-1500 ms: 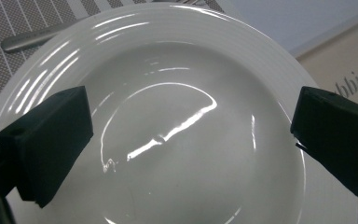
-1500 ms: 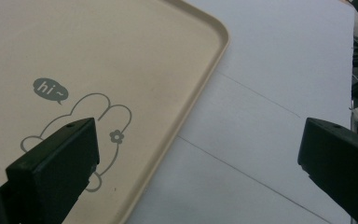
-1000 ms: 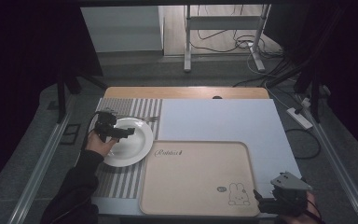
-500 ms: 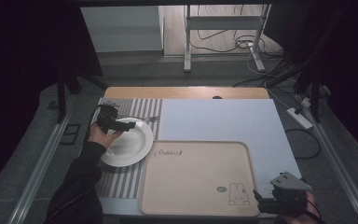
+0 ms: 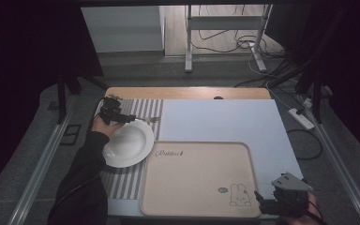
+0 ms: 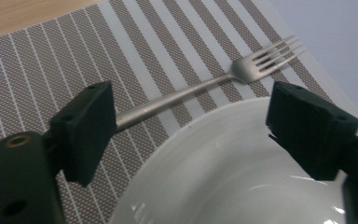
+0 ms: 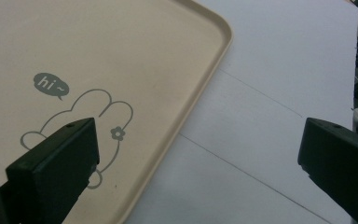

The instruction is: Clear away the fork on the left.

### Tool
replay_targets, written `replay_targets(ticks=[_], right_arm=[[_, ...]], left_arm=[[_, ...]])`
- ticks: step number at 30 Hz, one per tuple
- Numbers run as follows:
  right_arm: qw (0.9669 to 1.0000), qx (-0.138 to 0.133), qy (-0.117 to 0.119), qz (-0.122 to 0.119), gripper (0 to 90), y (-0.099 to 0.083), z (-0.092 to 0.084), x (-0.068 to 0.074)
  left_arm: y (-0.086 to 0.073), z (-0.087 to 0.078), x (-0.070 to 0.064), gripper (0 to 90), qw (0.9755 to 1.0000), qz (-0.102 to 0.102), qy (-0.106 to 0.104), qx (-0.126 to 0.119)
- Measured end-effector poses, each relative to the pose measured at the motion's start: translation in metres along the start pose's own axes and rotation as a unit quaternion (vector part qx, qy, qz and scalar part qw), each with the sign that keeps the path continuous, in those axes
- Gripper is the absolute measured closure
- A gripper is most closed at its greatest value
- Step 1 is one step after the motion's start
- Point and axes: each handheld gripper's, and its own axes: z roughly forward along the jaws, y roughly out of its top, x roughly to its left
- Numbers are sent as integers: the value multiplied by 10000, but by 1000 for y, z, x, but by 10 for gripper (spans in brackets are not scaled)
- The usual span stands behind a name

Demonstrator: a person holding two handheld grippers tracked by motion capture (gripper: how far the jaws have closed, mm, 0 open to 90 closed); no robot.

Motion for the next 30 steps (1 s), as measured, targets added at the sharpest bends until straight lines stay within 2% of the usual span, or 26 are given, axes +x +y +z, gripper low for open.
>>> replay_targets(ticks=[1,2,4,5,7,9,11,12,18,22,27,30], right_arm=[[10000,1,1,-4,0,0,0,0],[10000,2,9,-17,0,0,0,0],[10000,3,14,-30,0,0,0,0],[10000,4,14,-35,0,0,0,0],[10000,1,16,-41,0,0,0,0],[10000,5,18,-41,0,0,0,0],[10000,7,21,-42,0,0,0,0],[10000,6,22,-40,0,0,0,0],[10000,10,26,-43,0,0,0,0],[10000,0,31,-50,0,0,0,0],[10000,-34,30,-65,0,-1,0,1],[9999,-26,43,-97,0,-1,-1,1]], left_arm=[[1,1,3,209,10000,-21,-40,-1],[2,1,5,282,10000,-13,-85,21],[3,3,10,365,10000,-27,-45,65],[3,4,12,487,9999,-9,-54,95],[4,7,16,553,9997,54,66,225],[4,10,19,720,9990,181,229,333],[4,13,22,853,9985,225,299,410],[4,16,24,890,9981,228,338,457],[11,29,32,890,9973,143,345,628],[14,38,36,890,9948,125,468,899],[14,42,43,890,9935,13,571,980],[12,41,44,891,9935,-54,493,1028]])
